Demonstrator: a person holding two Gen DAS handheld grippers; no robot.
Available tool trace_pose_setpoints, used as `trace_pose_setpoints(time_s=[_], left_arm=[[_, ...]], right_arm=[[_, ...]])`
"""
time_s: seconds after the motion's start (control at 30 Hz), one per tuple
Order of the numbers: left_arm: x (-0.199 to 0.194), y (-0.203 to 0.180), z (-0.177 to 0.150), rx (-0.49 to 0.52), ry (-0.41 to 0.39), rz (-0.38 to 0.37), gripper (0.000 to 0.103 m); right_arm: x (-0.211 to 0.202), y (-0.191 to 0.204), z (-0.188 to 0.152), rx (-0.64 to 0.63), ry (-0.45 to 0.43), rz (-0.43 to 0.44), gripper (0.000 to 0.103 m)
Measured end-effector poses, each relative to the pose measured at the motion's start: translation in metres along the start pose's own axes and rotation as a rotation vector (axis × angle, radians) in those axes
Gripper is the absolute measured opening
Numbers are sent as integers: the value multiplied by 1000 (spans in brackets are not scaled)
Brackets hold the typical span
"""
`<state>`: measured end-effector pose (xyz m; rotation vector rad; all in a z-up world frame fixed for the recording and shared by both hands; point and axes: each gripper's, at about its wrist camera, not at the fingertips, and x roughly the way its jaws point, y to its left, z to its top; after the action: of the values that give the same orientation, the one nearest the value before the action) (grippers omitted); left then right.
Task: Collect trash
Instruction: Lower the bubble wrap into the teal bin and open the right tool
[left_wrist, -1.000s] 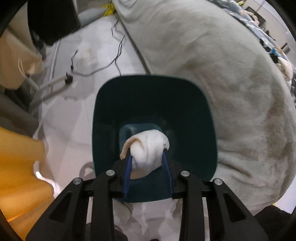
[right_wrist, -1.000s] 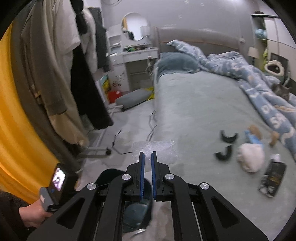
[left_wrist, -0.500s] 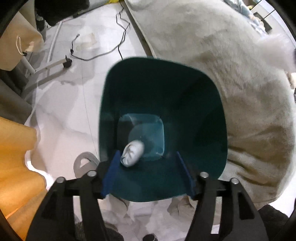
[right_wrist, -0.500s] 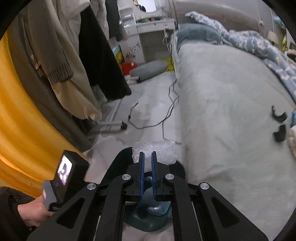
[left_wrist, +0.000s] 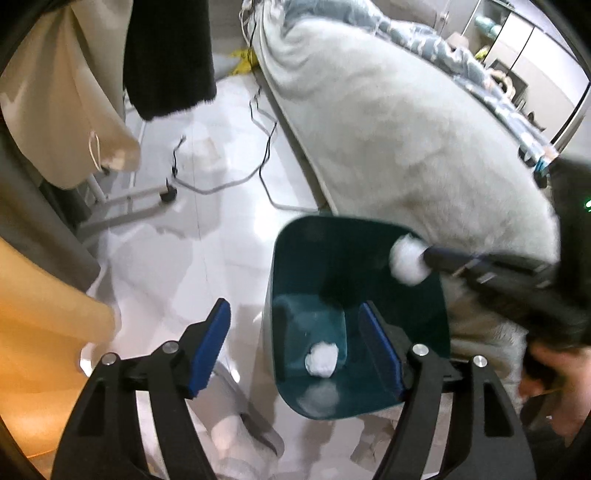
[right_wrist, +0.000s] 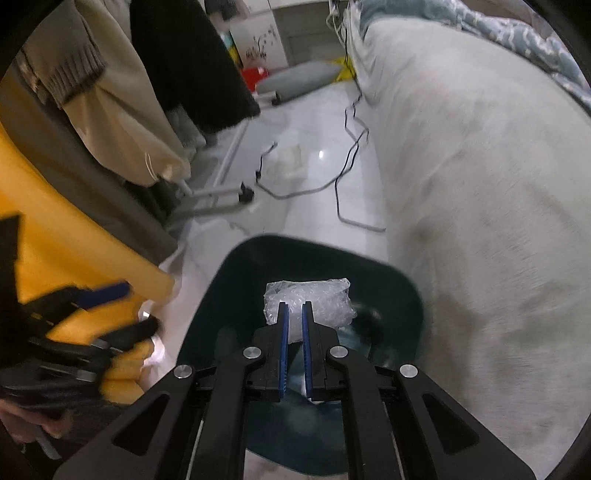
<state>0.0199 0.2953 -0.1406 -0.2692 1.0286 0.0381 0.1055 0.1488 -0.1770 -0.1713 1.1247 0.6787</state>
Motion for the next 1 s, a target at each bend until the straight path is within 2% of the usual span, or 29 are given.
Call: trace_pose_setpoints(time_s=[0.3,0.6,0.83,1.0], left_arm=[[-31,4,7,19,-117,-1,63],[-50,4,17,1,-187,-32,49],[-75,-4,26,10,-247,-55,48],[-92,-15,31,18,-279,-74,48]], right_arm=[[48,14,-14,-34,102,-18,7],[91,22,-32,-59,200,-39,7],[106,20,-46,-60,260,-46,7],[102,20,-51,-74,269,-52,8]])
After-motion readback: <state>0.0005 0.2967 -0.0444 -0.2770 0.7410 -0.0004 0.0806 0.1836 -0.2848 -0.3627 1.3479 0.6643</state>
